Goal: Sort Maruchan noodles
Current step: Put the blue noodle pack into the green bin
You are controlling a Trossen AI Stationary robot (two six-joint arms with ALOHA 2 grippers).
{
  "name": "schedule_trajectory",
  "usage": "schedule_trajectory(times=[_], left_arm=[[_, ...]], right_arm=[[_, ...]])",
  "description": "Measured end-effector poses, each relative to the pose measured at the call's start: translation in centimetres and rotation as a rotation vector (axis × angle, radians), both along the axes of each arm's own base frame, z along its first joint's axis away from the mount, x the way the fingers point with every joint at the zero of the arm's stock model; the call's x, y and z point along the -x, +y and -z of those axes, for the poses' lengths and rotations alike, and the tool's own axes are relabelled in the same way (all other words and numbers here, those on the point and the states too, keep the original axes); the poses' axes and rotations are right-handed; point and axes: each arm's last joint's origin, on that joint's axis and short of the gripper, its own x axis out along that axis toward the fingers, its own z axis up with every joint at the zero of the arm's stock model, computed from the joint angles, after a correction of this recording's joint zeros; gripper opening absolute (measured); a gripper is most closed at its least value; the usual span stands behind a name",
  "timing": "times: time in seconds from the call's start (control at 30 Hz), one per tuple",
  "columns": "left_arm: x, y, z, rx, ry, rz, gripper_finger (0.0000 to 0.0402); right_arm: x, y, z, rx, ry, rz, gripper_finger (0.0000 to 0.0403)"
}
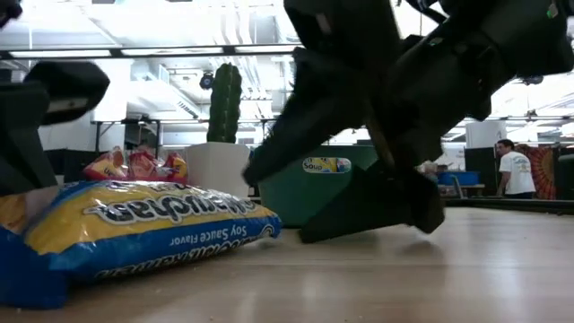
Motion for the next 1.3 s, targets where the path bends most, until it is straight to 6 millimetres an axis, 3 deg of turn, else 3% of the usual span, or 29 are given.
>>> schedule_trajectory(times=[0.67,1.03,1.3], left_arm=[[0.6,1.1,1.5,0.133,-0.109,-0.015,0.0],[-0.1,1.5,1.3,0.13,-0.135,-0.013,0.0],[-0.1,1.4,1.2,0.131,-0.137,-0.013,0.0]], right_arm=[[-1.6,-0.2,1.2,-0.025,-0.141,0.025,0.0325],[-4.4,0.7,0.6,0.013,-0.159,-0.095,0.0323],[-5.7,-0.1,0.2,0.067,-0.18,-0.128,0.0258]])
